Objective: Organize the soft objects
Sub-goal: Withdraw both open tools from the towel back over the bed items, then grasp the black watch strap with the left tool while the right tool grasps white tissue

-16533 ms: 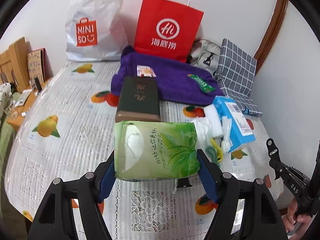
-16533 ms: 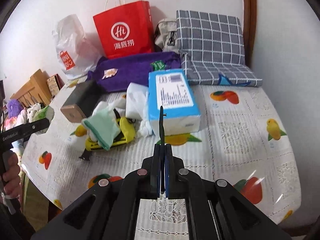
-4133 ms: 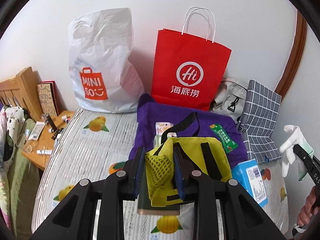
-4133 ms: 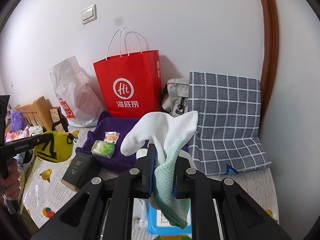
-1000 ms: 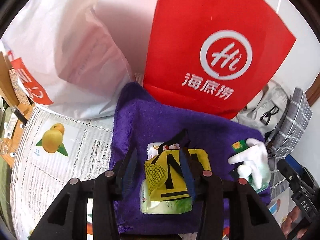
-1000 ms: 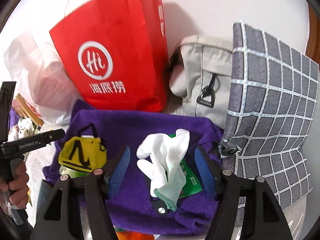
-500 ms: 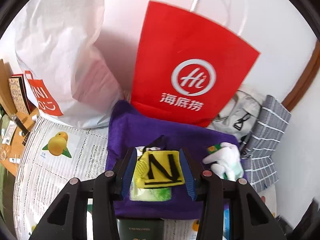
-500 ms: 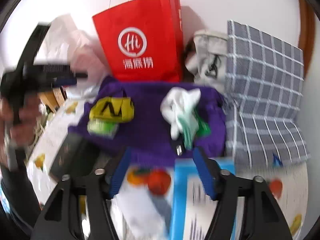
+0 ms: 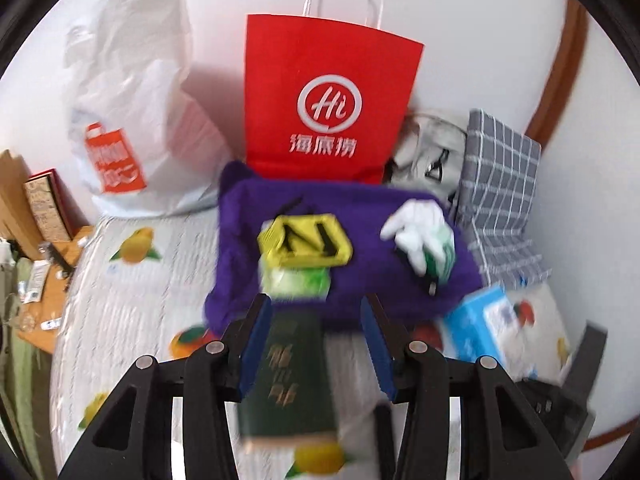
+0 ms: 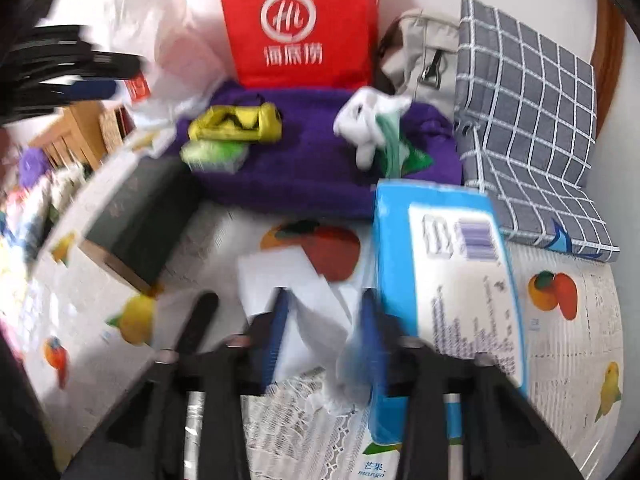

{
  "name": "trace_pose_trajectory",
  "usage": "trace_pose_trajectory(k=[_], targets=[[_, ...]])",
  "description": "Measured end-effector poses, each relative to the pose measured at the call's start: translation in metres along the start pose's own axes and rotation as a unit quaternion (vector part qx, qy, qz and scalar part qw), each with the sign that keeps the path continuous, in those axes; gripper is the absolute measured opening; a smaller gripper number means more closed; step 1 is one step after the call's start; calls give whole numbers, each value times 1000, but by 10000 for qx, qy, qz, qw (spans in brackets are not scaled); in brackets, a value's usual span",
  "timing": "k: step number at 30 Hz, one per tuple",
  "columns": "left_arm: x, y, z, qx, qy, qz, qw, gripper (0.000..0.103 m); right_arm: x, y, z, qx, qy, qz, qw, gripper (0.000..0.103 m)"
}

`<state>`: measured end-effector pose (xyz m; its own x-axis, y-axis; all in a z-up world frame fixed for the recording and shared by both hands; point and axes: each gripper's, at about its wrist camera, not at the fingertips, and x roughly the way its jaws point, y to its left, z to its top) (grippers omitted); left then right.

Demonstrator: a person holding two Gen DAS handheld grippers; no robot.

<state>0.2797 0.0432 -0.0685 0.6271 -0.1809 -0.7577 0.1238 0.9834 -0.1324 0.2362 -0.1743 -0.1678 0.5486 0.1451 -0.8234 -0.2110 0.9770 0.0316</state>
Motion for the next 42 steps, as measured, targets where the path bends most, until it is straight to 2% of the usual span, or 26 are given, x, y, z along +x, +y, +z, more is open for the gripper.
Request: trace_pose_trajectory(k=[3, 7, 13, 18, 22, 25, 31, 32, 33, 35, 40, 42], targets=[[-16, 3, -25, 41, -29, 1, 10000, 44, -2, 2, -10, 42, -78, -4, 10000, 5], [-25, 0, -58, 90, 50, 93, 9999, 44, -33, 5, -21, 155, -438, 154, 9988, 5], [-16, -9, -102, 22, 450, -9, 9990, 44, -79, -1, -42, 340, -780, 307, 9959, 5], [0, -17, -135, -151, 778, -141, 9968, 44, -90, -14, -74, 556, -695, 233, 9958, 5], [12, -36, -153, -19, 945, -177, 9954, 44, -92, -27, -99, 749, -613, 166, 9952, 5], [21, -54, -155, 144, 923, -207, 9954, 44, -91, -37, -114, 939, -594, 255, 9935, 5], [49, -74, -147, 292, 976, 18, 9948, 44, -87, -51, -124, 1144, -612, 271, 9912, 5], [55, -74, -148, 287, 1037, 72, 9942, 42, -87, -53, -124, 1168, -618, 301, 9908, 5], [60, -74, -149, 295, 1083, 129, 9936, 34, -87, -54, -125, 1194, -627, 330, 9903, 5], [59, -79, -152, 498, 892, 343, 9942, 18, -86, -58, -126, 1246, -648, 342, 9895, 5], [59, -74, -149, 418, 951, 143, 9945, 21, -81, -64, -128, 1348, -648, 462, 9877, 5], [60, -76, -148, 477, 936, 5, 9945, 37, -78, -63, -128, 1356, -628, 508, 9875, 5]])
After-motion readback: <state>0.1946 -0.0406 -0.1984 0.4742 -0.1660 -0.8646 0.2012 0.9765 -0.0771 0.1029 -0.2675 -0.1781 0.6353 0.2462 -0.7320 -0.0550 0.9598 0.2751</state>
